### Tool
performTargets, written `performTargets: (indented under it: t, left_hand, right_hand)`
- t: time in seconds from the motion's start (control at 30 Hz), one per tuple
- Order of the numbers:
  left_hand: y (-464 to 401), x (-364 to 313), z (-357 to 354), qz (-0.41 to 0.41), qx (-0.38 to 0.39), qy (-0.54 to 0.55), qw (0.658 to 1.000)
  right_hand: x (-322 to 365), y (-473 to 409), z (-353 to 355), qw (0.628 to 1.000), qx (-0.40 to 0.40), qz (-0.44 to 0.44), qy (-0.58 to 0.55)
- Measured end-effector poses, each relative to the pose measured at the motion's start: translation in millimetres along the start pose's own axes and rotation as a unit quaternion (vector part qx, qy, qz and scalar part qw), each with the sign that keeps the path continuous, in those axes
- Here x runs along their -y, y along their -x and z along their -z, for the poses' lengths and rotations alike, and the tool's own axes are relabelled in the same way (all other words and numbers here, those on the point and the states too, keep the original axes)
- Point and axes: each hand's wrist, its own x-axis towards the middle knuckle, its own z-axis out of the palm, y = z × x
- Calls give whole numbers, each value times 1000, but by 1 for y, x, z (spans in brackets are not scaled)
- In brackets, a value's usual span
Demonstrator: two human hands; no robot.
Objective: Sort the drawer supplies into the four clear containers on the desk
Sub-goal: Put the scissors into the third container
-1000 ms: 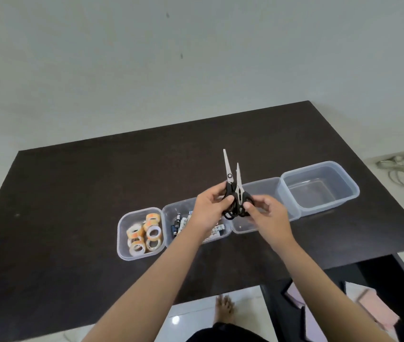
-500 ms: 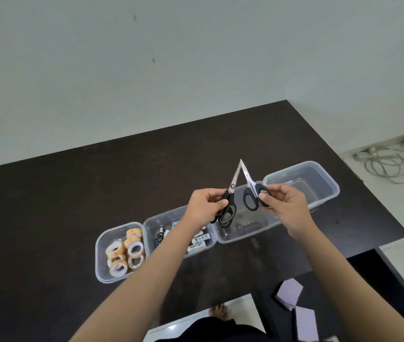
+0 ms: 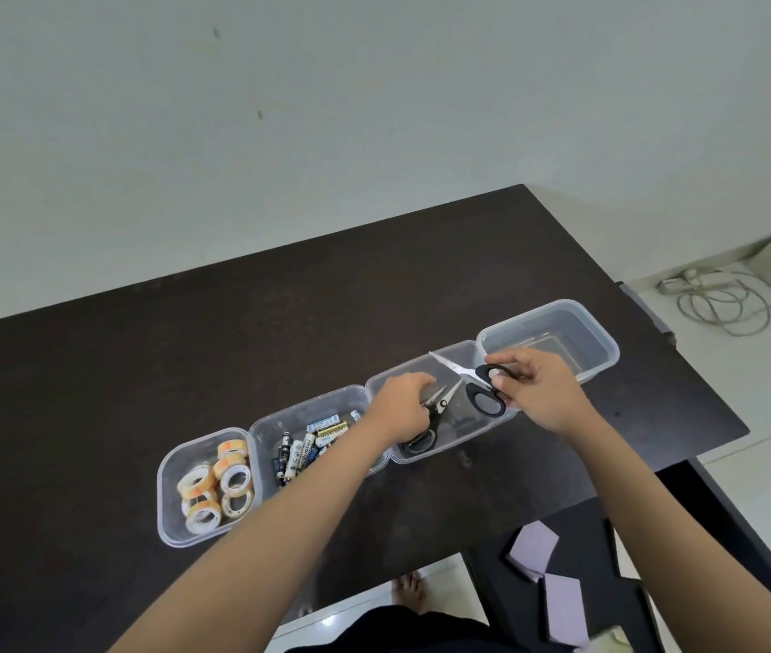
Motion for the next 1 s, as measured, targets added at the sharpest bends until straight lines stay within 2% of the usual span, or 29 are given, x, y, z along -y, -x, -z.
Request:
performTargets:
  t: [0.1,0.17,0.2,0.27,0.37,0.47,0.57,0.73,1.0]
  left_hand:
    - [16,5,1,-53,-120,-3,991]
    - [28,12,1,-63,-204,-16,977]
    - [34,16,1,-60,-221,-34,973]
    - [41,24,0,-42,-194,-64,978]
    - [44,32,-3,-1,-108,-98,989]
    - [43,36,-6,7,-82,-89,993]
    - [42,36,-7,4,-90,-84,992]
    - [45,33,-7,-1,-96,-91,991]
    - [93,24,-29,-60,-193,-53,978]
  right_hand:
    - [-3,-5,0,999,19,-4,30]
    - [-4,-9,-3,998,26,0,59]
    - [-3,-11,-6,996,35,5,78]
    - [1,-16,-14,991,63,11,117]
    - [5,-23,-27,978,136,-10,160]
    - [2,-28,-40,956,176,-12,236]
    - [-3,-27,-48,952,147,0,270]
    - [-7,-17,-48,969,89,25,229]
    - [-12,31,-41,979,-25,146,142]
